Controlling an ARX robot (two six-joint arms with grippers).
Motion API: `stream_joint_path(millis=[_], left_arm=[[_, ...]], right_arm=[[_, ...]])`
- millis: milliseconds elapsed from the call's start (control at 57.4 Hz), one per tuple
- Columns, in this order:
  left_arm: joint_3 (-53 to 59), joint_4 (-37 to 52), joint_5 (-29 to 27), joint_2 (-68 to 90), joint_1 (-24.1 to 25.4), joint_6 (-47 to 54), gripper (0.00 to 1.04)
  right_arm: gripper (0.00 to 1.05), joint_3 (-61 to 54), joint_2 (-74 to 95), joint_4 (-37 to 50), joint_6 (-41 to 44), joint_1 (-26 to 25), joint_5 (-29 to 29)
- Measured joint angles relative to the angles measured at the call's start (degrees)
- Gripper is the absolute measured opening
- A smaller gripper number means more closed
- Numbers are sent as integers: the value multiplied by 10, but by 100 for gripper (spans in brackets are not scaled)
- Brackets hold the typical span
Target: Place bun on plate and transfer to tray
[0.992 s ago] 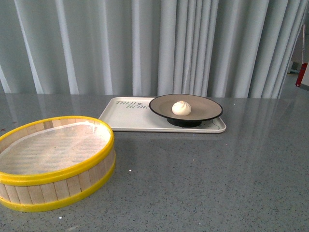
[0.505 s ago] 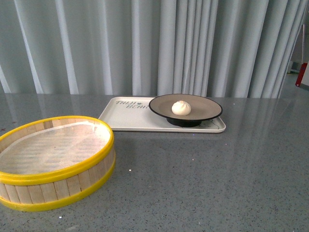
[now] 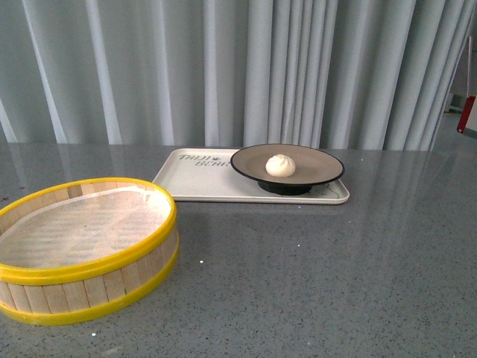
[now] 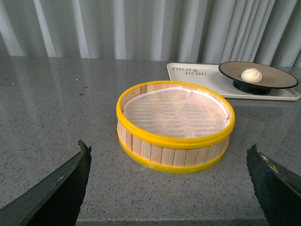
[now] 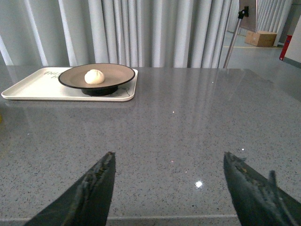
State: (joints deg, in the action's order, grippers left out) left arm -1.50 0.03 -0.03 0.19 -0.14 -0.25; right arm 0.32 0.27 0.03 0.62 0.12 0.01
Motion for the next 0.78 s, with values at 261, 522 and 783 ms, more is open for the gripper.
stream_joint_path(millis=[261,522,783], left_arm=[[0,0,0,0,0,0,98],[0,0,0,0,0,0,98],[0,0,0,0,0,0,98]], right_arm=[[96,0,0,0,0,0,0],[96,0,0,0,0,0,0],[96,0,0,0,0,0,0]])
